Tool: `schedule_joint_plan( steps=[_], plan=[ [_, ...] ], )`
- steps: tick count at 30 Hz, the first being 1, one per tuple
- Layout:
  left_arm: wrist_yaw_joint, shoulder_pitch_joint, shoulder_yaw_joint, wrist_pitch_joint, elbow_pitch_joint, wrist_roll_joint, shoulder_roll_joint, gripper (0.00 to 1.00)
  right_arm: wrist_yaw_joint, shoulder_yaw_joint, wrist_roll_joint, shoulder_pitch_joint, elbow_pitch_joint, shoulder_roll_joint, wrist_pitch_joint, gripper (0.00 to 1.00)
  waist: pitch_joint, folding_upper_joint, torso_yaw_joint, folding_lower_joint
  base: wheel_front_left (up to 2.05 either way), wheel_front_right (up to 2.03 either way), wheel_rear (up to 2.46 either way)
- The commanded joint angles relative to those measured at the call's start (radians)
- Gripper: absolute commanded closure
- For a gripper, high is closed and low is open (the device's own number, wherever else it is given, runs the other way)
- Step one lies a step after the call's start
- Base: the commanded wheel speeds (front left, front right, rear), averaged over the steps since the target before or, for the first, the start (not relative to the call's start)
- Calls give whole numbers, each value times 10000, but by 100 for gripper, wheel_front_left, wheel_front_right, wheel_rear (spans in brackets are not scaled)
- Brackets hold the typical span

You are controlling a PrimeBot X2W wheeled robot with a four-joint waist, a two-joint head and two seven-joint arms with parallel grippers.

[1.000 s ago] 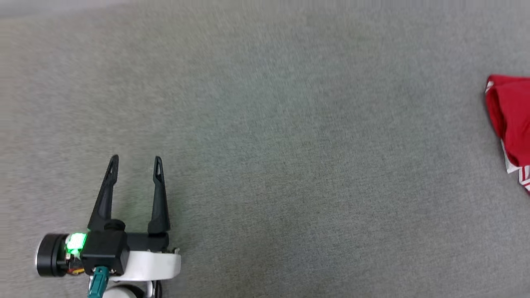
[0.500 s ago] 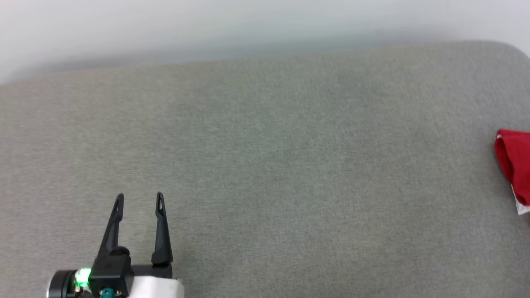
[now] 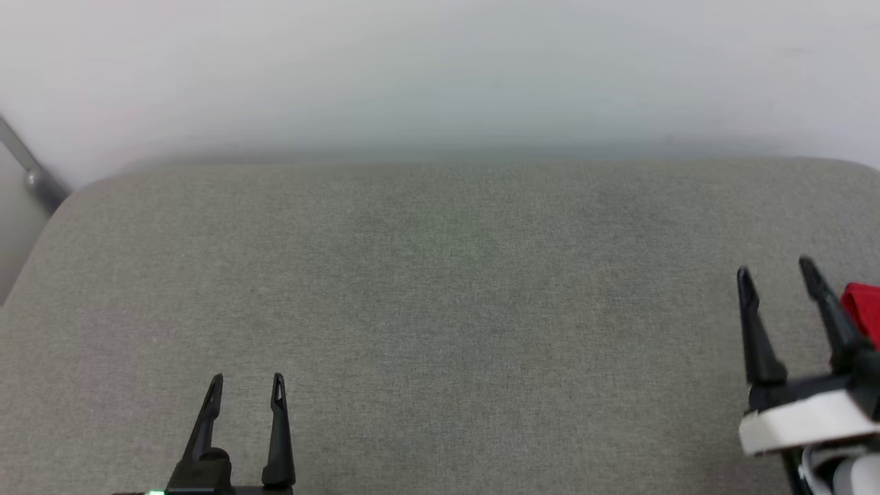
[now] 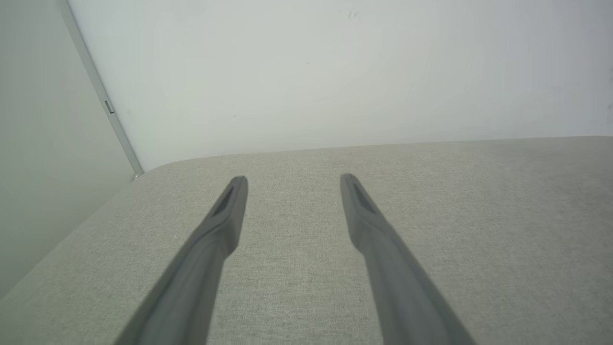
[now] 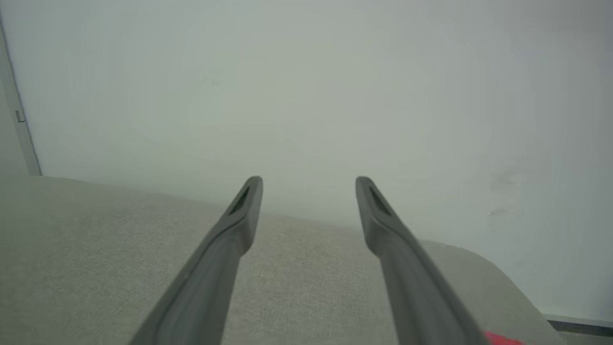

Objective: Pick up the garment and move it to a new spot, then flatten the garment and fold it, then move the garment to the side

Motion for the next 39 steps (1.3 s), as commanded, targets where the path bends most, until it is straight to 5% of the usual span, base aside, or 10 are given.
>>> schedule_joint_plan(
  steps=[1,11,35,36,39],
  plan=[
    [-71,138,-21,-18,54,53,-30,0,-13,-171,-8,483,-213,321,-21,0,-111,0,64,2,0,0,0],
    [-258,347,-67,-18,204,114,-101,0,-13,-567,322,2214,-727,1319,-71,0,-341,0,124,2,0,0,0],
    [-605,750,-10,-18,289,53,-249,0,-13,-511,1269,3996,-1454,1544,-88,0,-721,0,201,2,0,0,0],
    [-615,619,-3,1,284,33,-249,100,0,-494,1271,3917,-1434,1494,-63,100,-722,0,200,2,0,0,0],
    [-619,628,-16,7,560,-9,-272,100,0,-447,1309,3918,-1157,1494,-51,100,-723,0,199,2,0,0,0]
  ],
)
